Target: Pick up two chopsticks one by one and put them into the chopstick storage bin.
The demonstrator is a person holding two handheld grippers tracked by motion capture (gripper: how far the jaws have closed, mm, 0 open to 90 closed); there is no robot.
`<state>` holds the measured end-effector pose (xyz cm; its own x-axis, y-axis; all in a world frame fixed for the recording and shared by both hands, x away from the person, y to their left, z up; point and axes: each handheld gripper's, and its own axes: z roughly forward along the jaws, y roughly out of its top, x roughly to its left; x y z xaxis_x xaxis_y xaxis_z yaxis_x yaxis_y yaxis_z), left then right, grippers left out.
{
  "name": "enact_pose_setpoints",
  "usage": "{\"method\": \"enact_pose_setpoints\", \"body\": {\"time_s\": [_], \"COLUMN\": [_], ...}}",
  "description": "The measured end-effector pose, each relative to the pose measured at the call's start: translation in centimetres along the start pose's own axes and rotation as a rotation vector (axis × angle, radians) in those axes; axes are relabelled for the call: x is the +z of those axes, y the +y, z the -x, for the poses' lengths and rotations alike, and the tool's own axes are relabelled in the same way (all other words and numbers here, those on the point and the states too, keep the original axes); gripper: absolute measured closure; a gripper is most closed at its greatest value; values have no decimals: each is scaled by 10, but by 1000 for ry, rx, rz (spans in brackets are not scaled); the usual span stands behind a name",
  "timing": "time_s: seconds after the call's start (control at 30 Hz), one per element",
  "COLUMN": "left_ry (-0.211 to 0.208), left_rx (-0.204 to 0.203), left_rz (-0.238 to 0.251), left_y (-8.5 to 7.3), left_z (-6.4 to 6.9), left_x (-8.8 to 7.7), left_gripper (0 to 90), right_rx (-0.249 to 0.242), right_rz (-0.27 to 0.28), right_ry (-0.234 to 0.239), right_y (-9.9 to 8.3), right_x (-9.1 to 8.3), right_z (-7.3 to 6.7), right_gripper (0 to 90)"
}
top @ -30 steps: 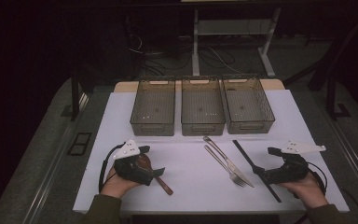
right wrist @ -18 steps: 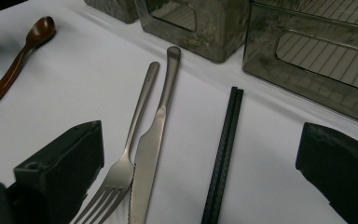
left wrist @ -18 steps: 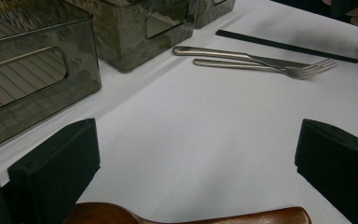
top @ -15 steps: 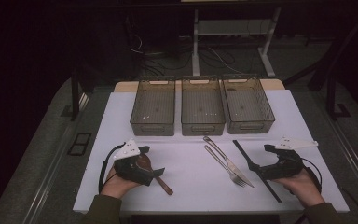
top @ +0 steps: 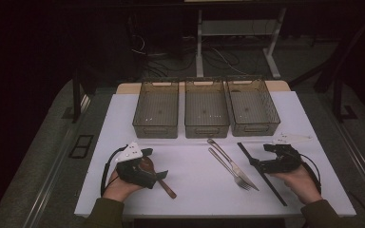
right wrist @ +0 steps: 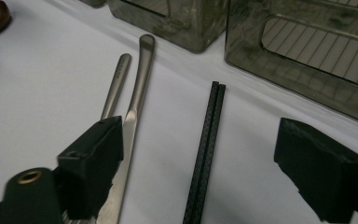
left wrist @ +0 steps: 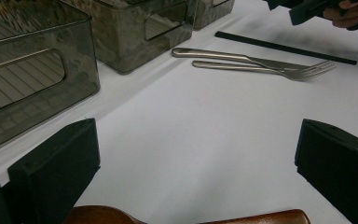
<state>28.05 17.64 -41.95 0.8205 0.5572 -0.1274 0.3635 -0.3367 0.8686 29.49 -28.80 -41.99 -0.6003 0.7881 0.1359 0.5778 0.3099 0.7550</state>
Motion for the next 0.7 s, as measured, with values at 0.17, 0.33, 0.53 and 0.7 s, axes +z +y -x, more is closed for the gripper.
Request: {"method": "enact_pose_setpoints", "body": {"time_s": [0.17, 0.33, 0.53, 0.7], "left_ry": [0, -1, 0, -1], "left_rx": [1, 3, 1, 5], "left_rz": [3, -1, 4, 0], "left_y": [0, 0, 0, 0], "left_z": [0, 0, 0, 0], "left_x": [-1, -1, -1, -1], "left_gripper": [0, 0, 0, 0], "right_rx": [8, -2, 2, 0], "right_rz": [-27, -72, -113, -144], "right_ry": [-10, -8, -9, -9], "right_y": [2, 1, -2, -5], "right_x": [7, 9, 10, 12], "right_z": [4, 5, 6, 7], "right_gripper": [301, 485, 648, 726]}}
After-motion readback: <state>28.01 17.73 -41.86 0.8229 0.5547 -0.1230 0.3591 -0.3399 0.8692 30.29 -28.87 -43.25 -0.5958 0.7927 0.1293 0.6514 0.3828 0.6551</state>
